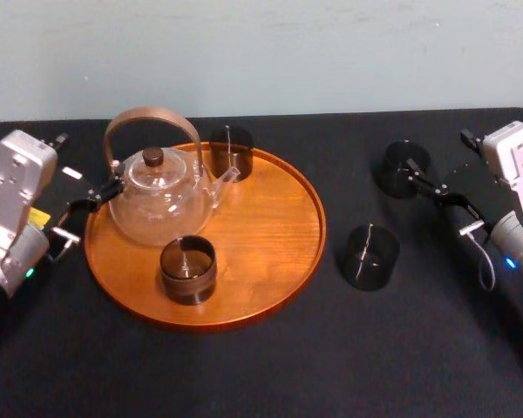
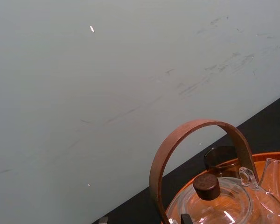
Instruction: Pick up the glass from the table and place it on the tray.
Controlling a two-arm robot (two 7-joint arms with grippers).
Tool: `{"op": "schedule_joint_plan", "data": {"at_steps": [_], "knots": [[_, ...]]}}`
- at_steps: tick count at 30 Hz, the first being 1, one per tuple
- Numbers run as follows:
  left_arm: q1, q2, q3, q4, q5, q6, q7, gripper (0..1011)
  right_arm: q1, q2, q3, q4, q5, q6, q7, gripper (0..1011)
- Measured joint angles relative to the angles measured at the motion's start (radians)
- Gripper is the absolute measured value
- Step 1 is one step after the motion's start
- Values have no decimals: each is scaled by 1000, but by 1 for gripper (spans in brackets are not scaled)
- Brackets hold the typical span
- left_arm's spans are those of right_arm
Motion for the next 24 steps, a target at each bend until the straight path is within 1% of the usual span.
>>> {"op": "schedule_joint_plan", "data": {"at_steps": [24], "knots": [[0,0,0,0,0,0,0,1010,0,0,0,0,0,0,0,1002]]}}
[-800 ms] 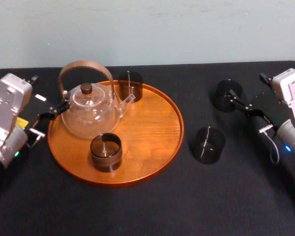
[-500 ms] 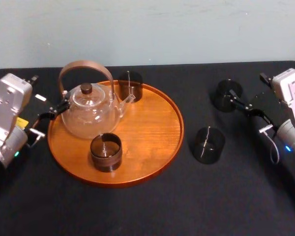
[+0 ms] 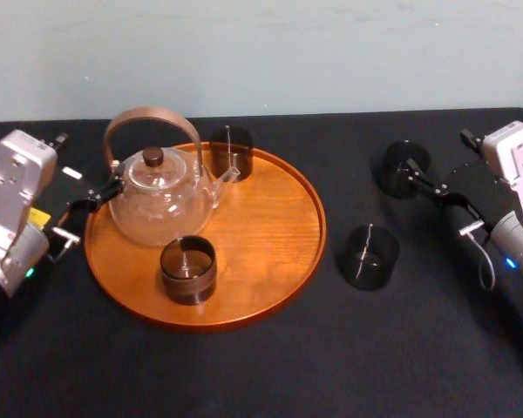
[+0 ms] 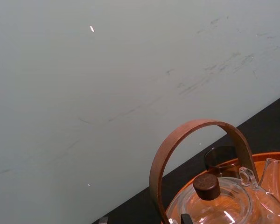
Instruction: Pick up the glass from the table and place it on the tray.
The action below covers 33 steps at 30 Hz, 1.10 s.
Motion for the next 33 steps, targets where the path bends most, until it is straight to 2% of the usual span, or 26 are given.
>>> {"op": "schedule_joint_plan", "data": {"at_steps": [33], "knots": [[0,0,0,0,0,0,0,1010,-4,0,5,0,2,0,9,1002]]}}
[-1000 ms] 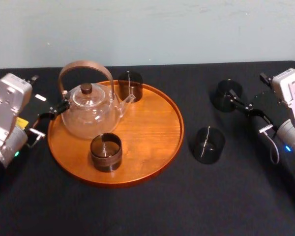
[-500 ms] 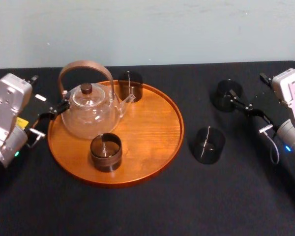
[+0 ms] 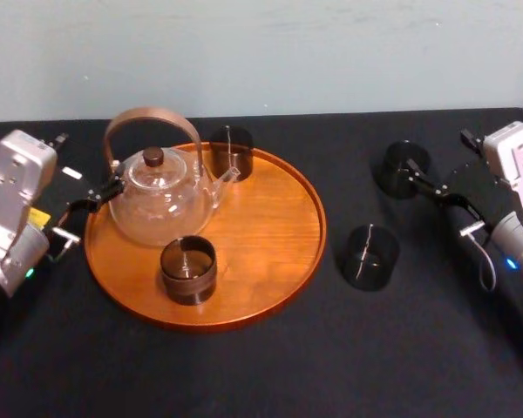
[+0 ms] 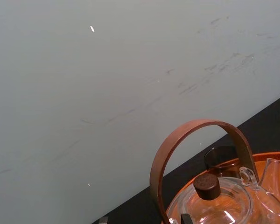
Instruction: Pick up the glass from the table and place it on the tray.
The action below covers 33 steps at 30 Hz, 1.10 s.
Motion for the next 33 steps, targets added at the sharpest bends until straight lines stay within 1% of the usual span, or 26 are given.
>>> {"op": "schedule_joint_plan", "data": {"at_steps": [5,8,9,13,15,18,21,22,24,33], "knots": [[0,0,0,0,0,0,0,1010,-28,9,13,-25,9,-1,29,1002],[0,0,0,0,0,0,0,1009,-54,22,19,-56,9,-2,50,1002],[0,0,0,0,0,0,0,1009,-70,29,22,-76,15,-5,62,1002],[0,0,0,0,0,0,0,1010,-111,44,35,-122,32,-11,89,1002],[0,0,0,0,0,0,0,1009,-127,49,42,-139,41,-14,97,1002],[0,0,0,0,0,0,0,1010,-170,62,56,-181,53,-15,112,1002],[0,0,0,0,0,0,0,1010,-194,68,62,-205,59,-16,121,1002],[0,0,0,0,0,0,0,1009,-210,71,64,-219,60,-18,127,1002],[0,0,0,0,0,0,0,1010,-233,74,68,-237,63,-21,135,1002],[0,0,0,0,0,0,0,1010,-285,71,69,-269,74,-27,180,1002]]}}
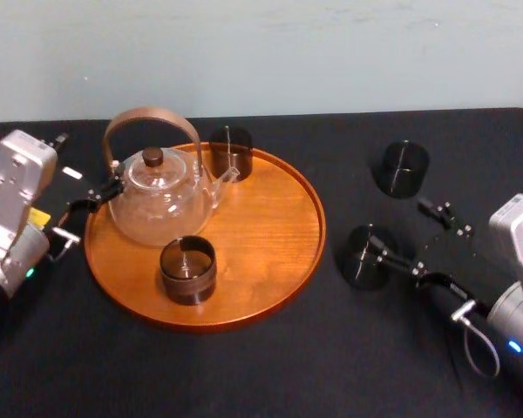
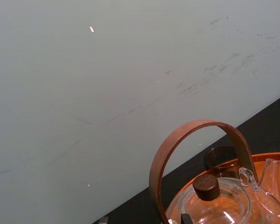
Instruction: Pick up the glass from the table and place it on the tray.
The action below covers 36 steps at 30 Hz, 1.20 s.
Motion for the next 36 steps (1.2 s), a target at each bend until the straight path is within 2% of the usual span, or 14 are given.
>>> {"op": "schedule_joint_plan", "data": {"at_steps": [16,36], "knots": [[0,0,0,0,0,0,0,1010,-18,-41,-7,31,4,12,70,1002],[0,0,0,0,0,0,0,1010,-55,-67,44,29,-19,16,93,1002]]}}
